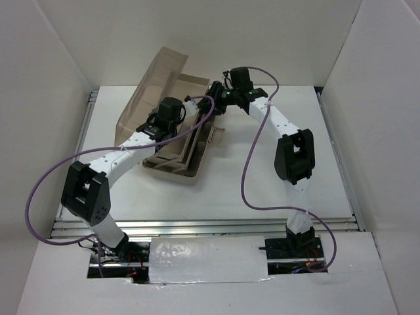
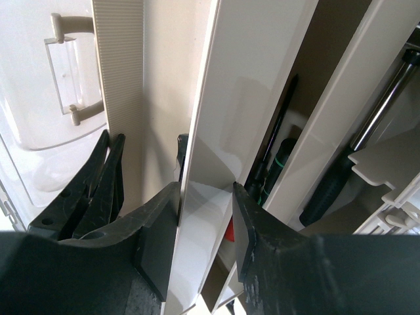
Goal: Sort the tools into containers
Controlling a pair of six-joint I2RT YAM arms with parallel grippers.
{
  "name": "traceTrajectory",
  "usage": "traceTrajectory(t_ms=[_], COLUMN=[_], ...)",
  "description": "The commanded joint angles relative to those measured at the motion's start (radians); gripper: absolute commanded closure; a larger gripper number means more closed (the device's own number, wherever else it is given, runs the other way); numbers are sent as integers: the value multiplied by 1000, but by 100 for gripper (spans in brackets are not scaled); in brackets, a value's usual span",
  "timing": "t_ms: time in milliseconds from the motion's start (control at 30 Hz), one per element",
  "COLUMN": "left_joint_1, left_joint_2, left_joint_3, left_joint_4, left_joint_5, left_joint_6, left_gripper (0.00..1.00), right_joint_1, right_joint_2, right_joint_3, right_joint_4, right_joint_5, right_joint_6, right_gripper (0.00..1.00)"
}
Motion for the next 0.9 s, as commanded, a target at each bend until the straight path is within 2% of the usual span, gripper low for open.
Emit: traceTrajectory(t_ms=[0,67,167,233,267,333,367,533,733,867], left_joint_1=[-31,-31,-31,-31,-31,-31,-31,-17,-12,-11], left_joint_2=[-25,-31,-34,-29,-31,-29,-29,-23,-28,-32], left_joint_3=[6,-1,-5,-4,-5,-7,-7,21,33,27], left_joint_4=[36,43,46,47,47,52,50,30,6,-2], left_joint_5=[35,37,38,35,35,38,38,48,61,69], left_joint_6=[76,76,74,74,72,69,68,40,22,20], left_gripper=[100,100,100,100,100,100,100,100,100,100], right_joint_1=[14,12,11,14,12,14,14,14,11,12], right_joint_2=[34,40,39,42,43,40,39,39,43,60], right_joint_3=[35,34,31,40,44,43,44,37,-41,-52], right_joint_4=[-32,-31,-35,-50,-68,-76,-74,-70,91,131], right_joint_5=[2,-5,-10,-12,-9,-2,-1,-6,-93,-125], right_joint_6=[-31,-31,-29,-38,-40,-46,-44,-40,34,66], right_gripper=[68,75,77,64,51,42,40,38,40,42])
